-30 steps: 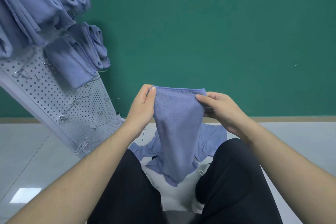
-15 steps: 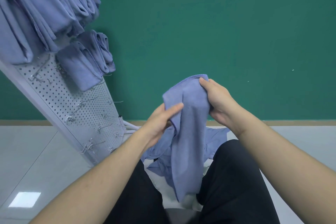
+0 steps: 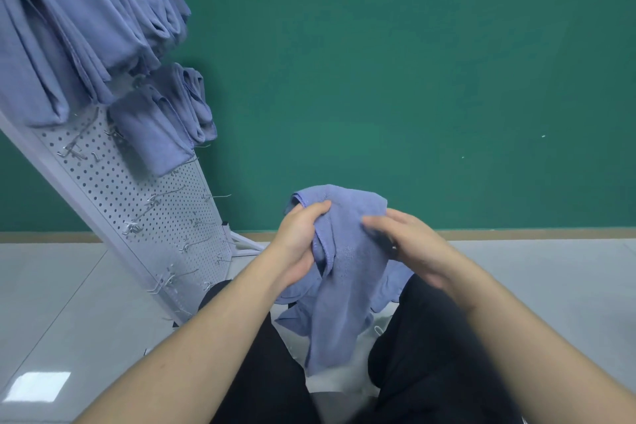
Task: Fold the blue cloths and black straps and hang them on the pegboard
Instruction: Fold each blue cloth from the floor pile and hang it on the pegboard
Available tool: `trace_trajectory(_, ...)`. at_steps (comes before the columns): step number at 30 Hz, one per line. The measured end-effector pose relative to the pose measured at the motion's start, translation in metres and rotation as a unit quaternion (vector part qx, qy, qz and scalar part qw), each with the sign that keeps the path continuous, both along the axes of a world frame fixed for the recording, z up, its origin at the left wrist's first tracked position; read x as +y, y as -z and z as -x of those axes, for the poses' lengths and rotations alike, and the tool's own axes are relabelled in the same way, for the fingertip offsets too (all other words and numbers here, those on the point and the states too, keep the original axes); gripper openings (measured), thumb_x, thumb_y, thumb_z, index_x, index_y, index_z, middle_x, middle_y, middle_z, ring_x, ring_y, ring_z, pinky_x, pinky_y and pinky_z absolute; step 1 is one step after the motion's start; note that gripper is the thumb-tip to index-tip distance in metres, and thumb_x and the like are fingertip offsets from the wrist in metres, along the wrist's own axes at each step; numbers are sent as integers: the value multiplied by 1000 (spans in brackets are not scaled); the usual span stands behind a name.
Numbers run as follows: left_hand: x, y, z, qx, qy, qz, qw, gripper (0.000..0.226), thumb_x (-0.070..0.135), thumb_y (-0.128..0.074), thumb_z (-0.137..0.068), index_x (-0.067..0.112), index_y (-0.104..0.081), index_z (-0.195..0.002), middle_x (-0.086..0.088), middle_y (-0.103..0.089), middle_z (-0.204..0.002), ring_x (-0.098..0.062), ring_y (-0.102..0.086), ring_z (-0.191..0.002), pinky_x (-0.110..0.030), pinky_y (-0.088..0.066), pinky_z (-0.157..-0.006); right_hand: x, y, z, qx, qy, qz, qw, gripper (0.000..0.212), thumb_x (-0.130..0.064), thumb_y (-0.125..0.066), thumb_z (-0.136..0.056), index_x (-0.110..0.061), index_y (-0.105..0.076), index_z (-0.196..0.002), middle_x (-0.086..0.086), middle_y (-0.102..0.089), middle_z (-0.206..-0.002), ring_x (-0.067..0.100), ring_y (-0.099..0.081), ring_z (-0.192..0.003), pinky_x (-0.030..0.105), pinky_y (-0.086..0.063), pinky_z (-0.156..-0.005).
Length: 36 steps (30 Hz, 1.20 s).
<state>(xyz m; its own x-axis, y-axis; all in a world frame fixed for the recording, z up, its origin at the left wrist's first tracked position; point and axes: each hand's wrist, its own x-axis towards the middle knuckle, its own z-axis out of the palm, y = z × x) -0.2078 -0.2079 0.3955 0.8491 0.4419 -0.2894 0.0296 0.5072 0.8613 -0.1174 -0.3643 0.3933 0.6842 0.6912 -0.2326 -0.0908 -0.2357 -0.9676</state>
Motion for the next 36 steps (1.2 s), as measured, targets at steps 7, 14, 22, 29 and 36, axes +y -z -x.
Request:
trace_trajectory(7, -1, -4, 10, -18, 42, -67, 997, 24, 20, -61, -99, 14, -63, -122, -5, -76, -110, -17, -73, -99, -28, -58, -78, -2, -6, 13, -3, 52, -88, 995, 19, -18, -57, -101, -17, -66, -118, 4, -77, -107, 20, -74, -98, 33, -60, -79)
trace_trajectory(14, -10, 18, 25, 2, 76, -150, 986, 28, 18, -66, -95, 15, -65, -123, -3, -75, -116, -23, -69, -113, -36, -55, -92, 5, -23, 6, 10, 128, -120, 984, 16, -20, -58, -101, -5, -61, -106, 3, -69, -96, 15, -65, -88, 28, -54, -75)
trace_trajectory(22, -21, 13, 23, -40, 1, -97, 994, 22, 15, -58, -101, 8, -62, -122, -7, -74, -116, -21, -69, -114, -38, -53, -95, -1, -13, 23, 123, 126, -104, 979, 38, -35, -67, -93, -5, -68, -116, 8, -76, -108, 21, -72, -105, 35, -56, -90)
trace_trajectory(29, -10, -4, 15, -34, -52, -68, 996, 27, 17, -61, -100, 19, -58, -127, -5, -75, -114, -20, -72, -105, -41, -57, -93, -8, 0, 35, 88, 83, -108, 987, 37, -26, -69, -93, -25, -59, -129, 0, -75, -107, 14, -72, -92, 38, -58, -87)
trace_trajectory(36, -6, -13, 26, -31, -25, -114, 993, 31, 17, -64, -97, 20, -59, -128, 1, -75, -115, -13, -72, -104, -25, -57, -76, 0, -9, 40, 7, 118, -200, 973, 44, -2, -56, -99, -36, -59, -126, -1, -66, -70, 13, -61, -64, 23, -49, -59)
